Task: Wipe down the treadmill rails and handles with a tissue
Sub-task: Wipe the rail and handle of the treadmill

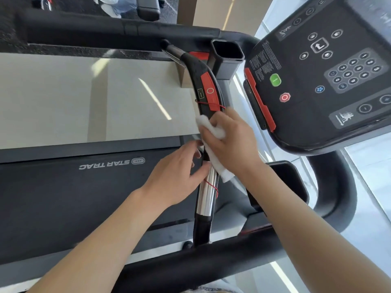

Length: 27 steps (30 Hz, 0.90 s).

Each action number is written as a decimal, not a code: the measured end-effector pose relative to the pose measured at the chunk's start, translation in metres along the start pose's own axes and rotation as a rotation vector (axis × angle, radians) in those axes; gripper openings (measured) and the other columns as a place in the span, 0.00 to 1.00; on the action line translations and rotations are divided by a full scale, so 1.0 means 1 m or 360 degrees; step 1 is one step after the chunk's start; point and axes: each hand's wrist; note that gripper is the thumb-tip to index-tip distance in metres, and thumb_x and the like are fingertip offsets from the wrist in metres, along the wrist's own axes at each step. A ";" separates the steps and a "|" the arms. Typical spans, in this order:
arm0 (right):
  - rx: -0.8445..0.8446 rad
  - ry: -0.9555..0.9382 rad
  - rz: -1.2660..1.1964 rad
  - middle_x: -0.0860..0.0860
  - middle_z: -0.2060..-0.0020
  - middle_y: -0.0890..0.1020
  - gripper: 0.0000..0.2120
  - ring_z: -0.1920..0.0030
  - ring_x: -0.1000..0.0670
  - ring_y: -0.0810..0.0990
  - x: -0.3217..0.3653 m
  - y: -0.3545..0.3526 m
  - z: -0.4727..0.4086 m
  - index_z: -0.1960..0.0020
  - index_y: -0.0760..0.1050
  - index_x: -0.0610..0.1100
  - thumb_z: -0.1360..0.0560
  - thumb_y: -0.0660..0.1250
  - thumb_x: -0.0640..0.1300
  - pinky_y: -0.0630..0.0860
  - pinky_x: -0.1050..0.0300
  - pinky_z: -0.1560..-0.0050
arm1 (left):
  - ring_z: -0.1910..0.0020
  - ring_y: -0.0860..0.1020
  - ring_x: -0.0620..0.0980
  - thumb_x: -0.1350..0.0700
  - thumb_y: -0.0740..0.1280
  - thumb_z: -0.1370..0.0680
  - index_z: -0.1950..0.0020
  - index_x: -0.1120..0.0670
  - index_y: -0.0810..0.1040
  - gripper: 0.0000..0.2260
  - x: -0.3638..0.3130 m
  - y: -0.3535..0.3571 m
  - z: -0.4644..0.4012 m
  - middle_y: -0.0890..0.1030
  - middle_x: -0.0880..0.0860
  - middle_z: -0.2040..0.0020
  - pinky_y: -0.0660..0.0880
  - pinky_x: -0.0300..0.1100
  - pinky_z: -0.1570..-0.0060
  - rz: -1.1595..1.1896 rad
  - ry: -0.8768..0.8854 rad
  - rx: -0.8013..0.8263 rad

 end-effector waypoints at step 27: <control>0.0273 -0.0213 0.0097 0.48 0.52 0.72 0.17 0.54 0.50 0.72 -0.034 0.010 -0.128 0.48 0.81 0.45 0.21 0.70 0.60 0.67 0.56 0.55 | 0.39 0.69 0.34 0.37 0.61 0.18 0.21 0.43 0.63 0.27 -0.001 -0.002 -0.004 0.72 0.36 0.34 0.67 0.30 0.51 0.0003 -0.0006 -0.0045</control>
Point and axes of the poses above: each hand's wrist, its own z-axis away from the middle knuckle, its own y-axis out of the palm, x = y × z
